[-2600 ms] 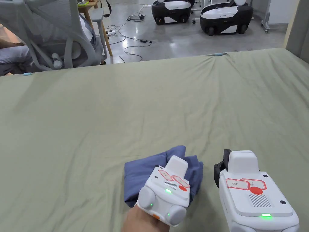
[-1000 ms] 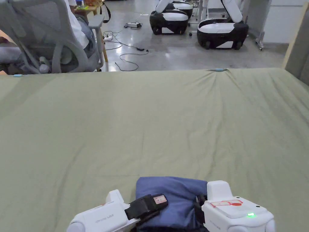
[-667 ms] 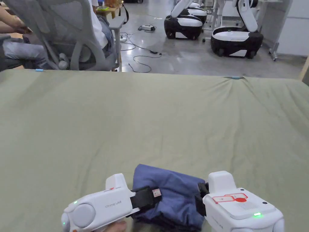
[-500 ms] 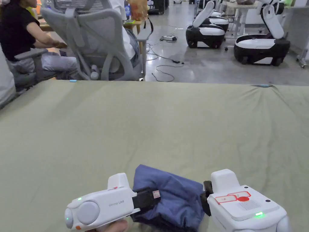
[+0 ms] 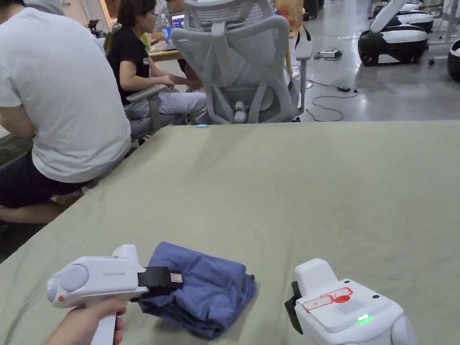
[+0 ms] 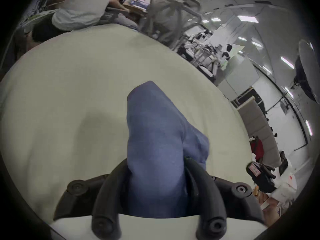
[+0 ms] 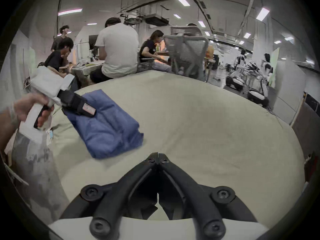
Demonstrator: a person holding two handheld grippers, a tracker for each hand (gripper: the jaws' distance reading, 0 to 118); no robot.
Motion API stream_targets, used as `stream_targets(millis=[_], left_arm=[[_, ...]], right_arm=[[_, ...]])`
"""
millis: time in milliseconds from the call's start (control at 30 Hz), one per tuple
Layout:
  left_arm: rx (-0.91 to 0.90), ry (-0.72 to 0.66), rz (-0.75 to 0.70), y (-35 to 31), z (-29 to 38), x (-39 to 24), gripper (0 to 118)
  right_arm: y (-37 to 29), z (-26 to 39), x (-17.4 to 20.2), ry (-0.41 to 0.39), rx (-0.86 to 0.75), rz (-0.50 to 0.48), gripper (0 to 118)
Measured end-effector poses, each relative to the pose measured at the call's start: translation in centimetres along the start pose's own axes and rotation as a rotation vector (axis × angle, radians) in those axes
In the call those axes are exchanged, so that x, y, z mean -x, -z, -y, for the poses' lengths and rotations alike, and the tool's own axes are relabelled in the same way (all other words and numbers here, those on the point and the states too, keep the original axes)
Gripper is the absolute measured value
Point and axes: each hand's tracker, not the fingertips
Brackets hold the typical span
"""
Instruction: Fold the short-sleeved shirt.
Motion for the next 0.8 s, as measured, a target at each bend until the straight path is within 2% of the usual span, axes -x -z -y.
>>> stream_targets(millis=[67, 100, 133, 167, 233, 300, 333, 400, 433, 500, 567, 633, 700, 767, 800], left_arm=[[0.011, -0.012, 0.013, 0.3, -0.4, 1.6, 38], [0.01, -0.016, 0.025, 0.3, -0.3, 2.0, 49], [-0.014, -0.01, 0.018, -0.1, -0.2, 2.2, 69], [-0.054, 0.008, -0.007, -0.7, -0.1, 2.0, 82], [-0.123, 0.009, -0.039, -2.8, 0.0, 2.7, 101], [-0.201, -0.06, -0.137, -5.7, 0.1, 3.5, 93], [-0.234, -0.092, -0.168, -6.8, 0.3, 3.7, 72], [-0.207, -0.097, -0.186, -8.3, 1.0, 3.5, 10], [-0.202, -0.077, -0.238, -8.7, 2.0, 2.2, 0], [-0.222, -0.046, -0.329, -9.3, 3.2, 0.0, 0], [-0.25, -0.011, -0.281, -9.3, 4.3, -3.2, 0], [-0.321, 0.101, -0.257, -8.9, 6.0, -9.4, 0], [-0.429, 0.215, -0.25, -8.0, 7.8, -15.4, 0], [-0.554, 0.275, -0.145, -7.7, 10.2, -21.3, 9], [-0.622, 0.302, -0.11, -7.5, 11.8, -24.8, 10]], right_arm=[[0.5, -0.1, 0.5, -0.006, 0.005, -0.006, 0], [0.7, -0.2, 0.6, -0.007, 0.009, -0.009, 0], [0.7, -0.2, 0.5, -0.009, 0.013, -0.012, 0], [0.7, -0.2, 0.4, -0.013, 0.014, -0.011, 0], [0.3, -0.3, 0.0, -0.025, 0.013, 0.004, 0], [-0.2, -0.3, -0.8, -0.017, 0.014, 0.016, 0], [-0.2, -0.1, -1.3, -0.012, 0.012, 0.018, 0], [-1.0, 0.1, -2.0, -0.009, 0.006, 0.032, 0], [-1.7, 0.1, -2.4, -0.006, -0.002, 0.039, 0], [-2.7, 0.6, -4.0, 0.004, -0.023, 0.061, 0], [-4.5, 1.1, -5.6, 0.02, -0.041, 0.075, 0], [-7.2, 1.5, -7.6, 0.037, -0.072, 0.12, 0], [-9.9, 2.0, -10.2, 0.088, -0.108, 0.158, 0], [-13.2, 2.4, -12.5, 0.15, -0.149, 0.192, 0], [-14.6, 2.6, -13.9, 0.168, -0.152, 0.207, 0]])
